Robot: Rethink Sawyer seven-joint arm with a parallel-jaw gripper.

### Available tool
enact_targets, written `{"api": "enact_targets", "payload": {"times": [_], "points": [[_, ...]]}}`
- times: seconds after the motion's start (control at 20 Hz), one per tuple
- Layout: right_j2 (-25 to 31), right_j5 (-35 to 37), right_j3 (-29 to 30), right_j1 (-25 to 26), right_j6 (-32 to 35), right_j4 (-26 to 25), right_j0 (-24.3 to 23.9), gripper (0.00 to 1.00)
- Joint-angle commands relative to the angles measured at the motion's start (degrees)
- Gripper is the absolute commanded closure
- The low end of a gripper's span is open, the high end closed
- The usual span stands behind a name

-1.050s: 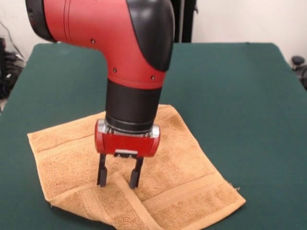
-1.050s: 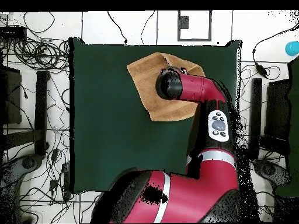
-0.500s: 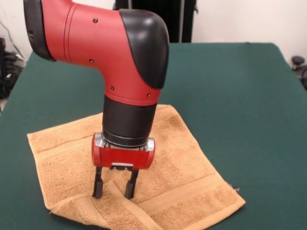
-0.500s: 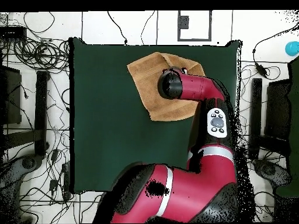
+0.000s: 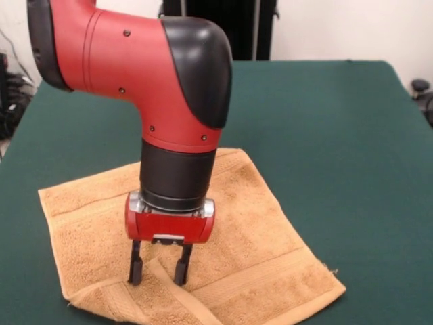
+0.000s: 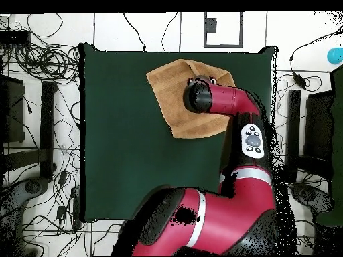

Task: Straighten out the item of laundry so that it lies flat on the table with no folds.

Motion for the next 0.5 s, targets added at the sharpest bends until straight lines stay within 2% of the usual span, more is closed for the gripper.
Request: {"api": "enact_targets", "payload": {"times": [0.05,0.25,0.35,0.5], "points": [[14.6,4.8,-6.9,9.1,-12.8,-2.4,-5.6,0.00],[17.1,20.4,-16.8,14.3,-15.7,0.4,-6.2,0.00],[18.0,23.9,-19.0,15.5,-16.0,0.4,-6.5,0.00],[19.0,23.4,-18.5,15.7,-15.8,0.0,-7.1,0.00]]}}
